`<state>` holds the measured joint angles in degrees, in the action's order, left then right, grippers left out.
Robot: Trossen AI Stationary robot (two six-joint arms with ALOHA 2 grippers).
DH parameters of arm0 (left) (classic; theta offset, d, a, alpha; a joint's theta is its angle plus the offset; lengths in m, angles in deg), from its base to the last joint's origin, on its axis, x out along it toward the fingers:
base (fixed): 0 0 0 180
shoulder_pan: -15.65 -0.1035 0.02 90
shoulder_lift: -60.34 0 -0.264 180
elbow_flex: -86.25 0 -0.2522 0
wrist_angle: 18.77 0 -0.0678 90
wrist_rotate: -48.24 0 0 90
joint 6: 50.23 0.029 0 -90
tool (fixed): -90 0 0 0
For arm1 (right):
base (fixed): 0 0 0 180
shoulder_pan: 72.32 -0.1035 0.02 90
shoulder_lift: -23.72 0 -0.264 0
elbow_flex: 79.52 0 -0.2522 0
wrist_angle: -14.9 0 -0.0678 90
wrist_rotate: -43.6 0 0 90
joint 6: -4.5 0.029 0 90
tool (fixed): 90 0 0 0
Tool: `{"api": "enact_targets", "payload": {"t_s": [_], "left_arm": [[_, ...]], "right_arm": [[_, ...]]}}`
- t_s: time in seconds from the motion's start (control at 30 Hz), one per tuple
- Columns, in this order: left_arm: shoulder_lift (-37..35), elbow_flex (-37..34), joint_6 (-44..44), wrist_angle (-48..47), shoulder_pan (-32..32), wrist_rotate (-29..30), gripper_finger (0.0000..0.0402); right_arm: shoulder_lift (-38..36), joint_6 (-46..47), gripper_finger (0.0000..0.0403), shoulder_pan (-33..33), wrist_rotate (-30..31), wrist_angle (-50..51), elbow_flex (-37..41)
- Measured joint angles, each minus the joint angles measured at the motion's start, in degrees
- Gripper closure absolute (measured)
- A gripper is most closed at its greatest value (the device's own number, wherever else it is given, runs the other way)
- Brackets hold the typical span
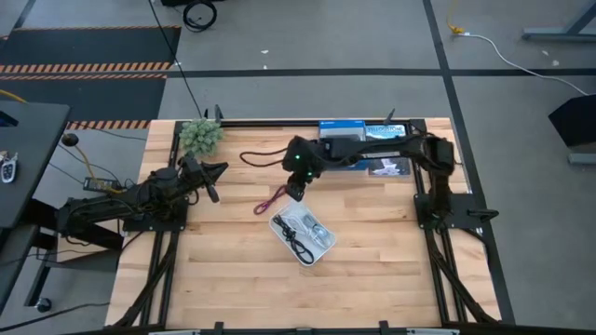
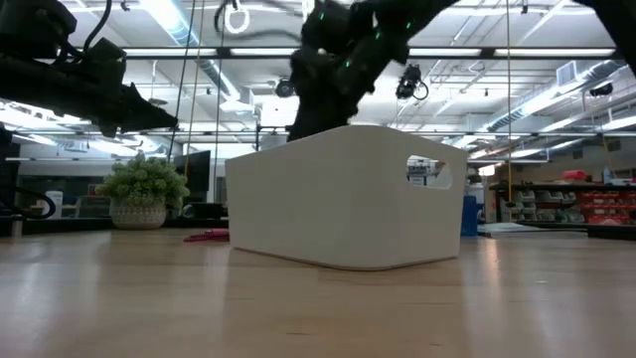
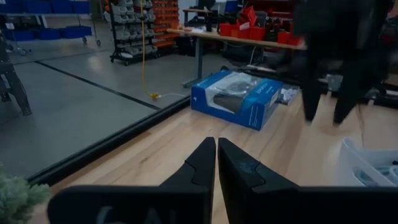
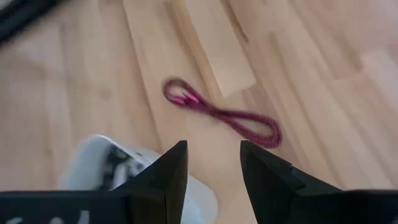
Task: Pick and place USB-C Cables
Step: Put the pink and black charger cable into the white bin
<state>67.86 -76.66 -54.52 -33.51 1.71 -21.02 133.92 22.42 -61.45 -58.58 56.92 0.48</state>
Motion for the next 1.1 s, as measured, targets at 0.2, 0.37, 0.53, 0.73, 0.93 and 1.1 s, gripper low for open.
{"api": "enact_targets", "payload": {"t_s": [0.2, 0.37, 0.53, 0.73, 0.93, 1.1], "left_arm": [[0.5, 0.0, 0.0, 0.1, 0.0, 0.0, 0.0377], [0.5, 0.0, 0.0, 0.3, 0.0, 0.0, 0.0377], [0.5, 0.0, 0.0, 0.3, 0.0, 0.0, 0.0377], [0.5, 0.0, 0.0, 0.3, 0.0, 0.0, 0.0377], [0.5, 0.0, 0.0, 0.3, 0.0, 0.0, 0.0377], [0.5, 0.0, 0.0, 0.3, 0.0, 0.0, 0.0377]], "right_arm": [[5.8, -2.2, 0.0250, 1.3, 0.1, -3.4, 0.1], [8.4, -7.0, 0.0250, 1.8, 3.7, -4.7, 0.1], [10.2, -16.7, 0.0250, 1.7, 7.7, -8.2, 0.0], [12.5, -19.7, 0.0250, 1.7, 6.9, -13.5, 0.0], [12.5, -24.8, 0.0256, 1.3, 6.3, -14.2, 0.0], [12.6, -20.5, 0.0270, 1.0, 6.8, -9.6, 0.2]]}}
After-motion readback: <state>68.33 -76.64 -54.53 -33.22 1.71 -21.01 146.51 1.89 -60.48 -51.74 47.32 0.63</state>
